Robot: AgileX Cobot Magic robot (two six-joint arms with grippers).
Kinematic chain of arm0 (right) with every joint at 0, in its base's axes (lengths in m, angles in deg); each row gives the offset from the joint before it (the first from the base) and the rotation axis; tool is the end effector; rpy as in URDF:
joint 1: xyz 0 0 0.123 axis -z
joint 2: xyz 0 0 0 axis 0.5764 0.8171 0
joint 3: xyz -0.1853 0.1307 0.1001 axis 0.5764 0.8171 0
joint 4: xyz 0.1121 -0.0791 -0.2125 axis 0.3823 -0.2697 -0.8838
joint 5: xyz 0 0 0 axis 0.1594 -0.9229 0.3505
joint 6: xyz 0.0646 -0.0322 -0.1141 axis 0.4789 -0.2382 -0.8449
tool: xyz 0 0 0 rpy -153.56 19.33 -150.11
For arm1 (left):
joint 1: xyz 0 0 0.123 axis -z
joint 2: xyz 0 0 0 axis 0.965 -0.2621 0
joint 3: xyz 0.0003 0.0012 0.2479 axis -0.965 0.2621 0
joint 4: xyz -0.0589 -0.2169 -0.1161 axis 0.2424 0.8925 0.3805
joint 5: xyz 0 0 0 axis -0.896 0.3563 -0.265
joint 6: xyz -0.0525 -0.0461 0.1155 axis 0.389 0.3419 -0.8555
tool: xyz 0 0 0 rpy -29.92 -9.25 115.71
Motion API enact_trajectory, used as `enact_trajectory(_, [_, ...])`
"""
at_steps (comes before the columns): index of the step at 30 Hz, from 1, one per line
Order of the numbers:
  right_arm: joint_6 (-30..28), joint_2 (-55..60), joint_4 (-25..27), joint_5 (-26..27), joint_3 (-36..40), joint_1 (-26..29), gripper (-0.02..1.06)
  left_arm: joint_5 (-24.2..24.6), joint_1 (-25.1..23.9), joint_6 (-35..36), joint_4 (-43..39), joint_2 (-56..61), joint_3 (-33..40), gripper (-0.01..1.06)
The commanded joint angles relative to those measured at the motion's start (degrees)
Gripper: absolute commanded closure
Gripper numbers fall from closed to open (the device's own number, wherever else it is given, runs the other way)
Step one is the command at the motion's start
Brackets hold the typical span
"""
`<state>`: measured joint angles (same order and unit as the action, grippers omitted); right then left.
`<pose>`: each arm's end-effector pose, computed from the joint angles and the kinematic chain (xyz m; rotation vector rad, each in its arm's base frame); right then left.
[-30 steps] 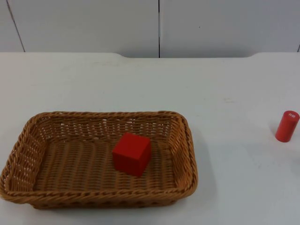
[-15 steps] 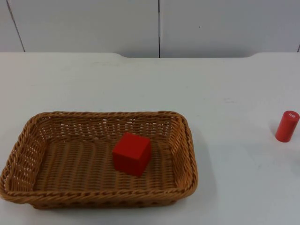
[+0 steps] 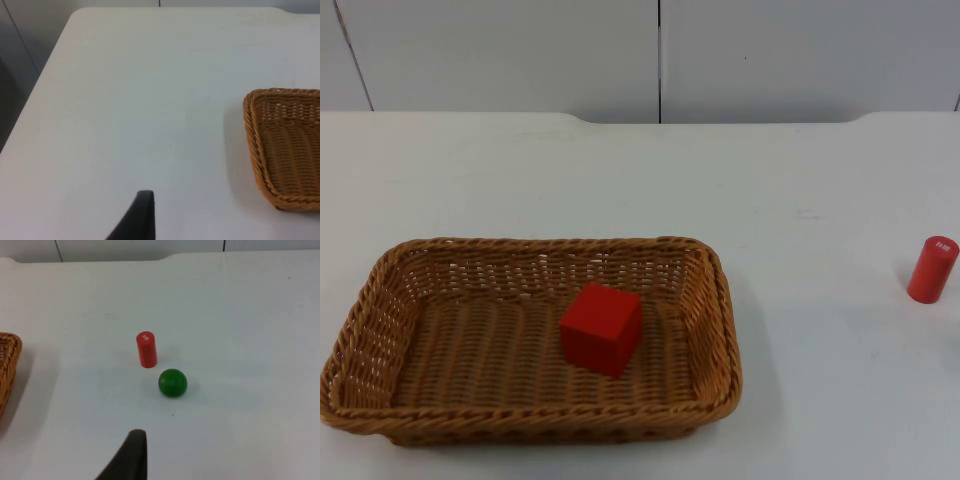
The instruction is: Pick up the basket with the left hand and place the object to the left of the red cylinder into the basket with the right hand.
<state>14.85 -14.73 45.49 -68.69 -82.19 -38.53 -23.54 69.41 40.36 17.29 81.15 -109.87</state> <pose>0.0694 -0.0024 0.2614 0.0167 2.0521 0.0163 0.0717 0.0054 0.2541 -0.0828 2.0728 0.0526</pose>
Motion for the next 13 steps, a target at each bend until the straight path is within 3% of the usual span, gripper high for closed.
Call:
enact_trajectory(1, [0.03,-0.12,0.30,0.71,0.39,0.27,-0.01,-0.63,0.30,-0.05,-0.14,0.19,0.28,0.00])
enact_trajectory(13, [0.03,-0.12,0.30,0.71,0.39,0.27,-0.01,-0.63,2.81,-0.16,-0.18,0.19,0.28,0.00])
